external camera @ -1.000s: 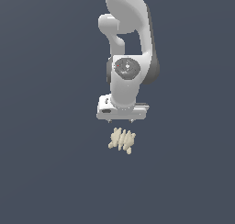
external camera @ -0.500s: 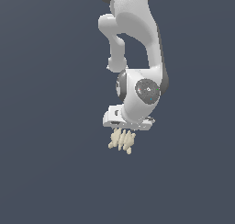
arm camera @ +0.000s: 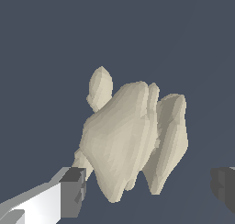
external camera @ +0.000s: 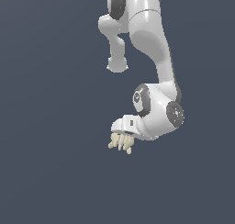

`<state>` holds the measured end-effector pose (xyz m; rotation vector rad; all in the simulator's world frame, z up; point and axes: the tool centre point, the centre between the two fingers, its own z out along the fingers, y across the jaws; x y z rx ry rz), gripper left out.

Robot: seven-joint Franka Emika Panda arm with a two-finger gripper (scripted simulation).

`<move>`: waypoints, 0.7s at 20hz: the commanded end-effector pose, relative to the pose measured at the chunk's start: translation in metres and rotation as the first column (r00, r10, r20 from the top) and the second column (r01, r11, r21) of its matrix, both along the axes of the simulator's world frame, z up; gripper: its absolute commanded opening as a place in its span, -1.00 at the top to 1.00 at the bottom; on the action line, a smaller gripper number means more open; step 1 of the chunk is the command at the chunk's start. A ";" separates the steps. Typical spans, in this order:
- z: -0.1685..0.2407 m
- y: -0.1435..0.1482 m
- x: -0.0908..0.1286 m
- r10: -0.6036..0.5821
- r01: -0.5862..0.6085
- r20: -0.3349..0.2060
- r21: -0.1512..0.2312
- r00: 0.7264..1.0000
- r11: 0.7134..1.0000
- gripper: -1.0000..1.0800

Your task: Pick up the object and move it to a goal position.

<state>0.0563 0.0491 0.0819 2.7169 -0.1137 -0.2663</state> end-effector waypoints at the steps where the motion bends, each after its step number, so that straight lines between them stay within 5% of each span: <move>1: -0.005 0.005 0.004 -0.010 0.010 -0.001 -0.060 1.000 0.998 -1.00; 7: -0.013 0.016 0.009 -0.024 0.025 0.008 -0.165 1.000 0.986 -1.00; 14: -0.017 0.024 0.010 -0.030 0.033 0.019 -0.226 0.999 0.974 -1.00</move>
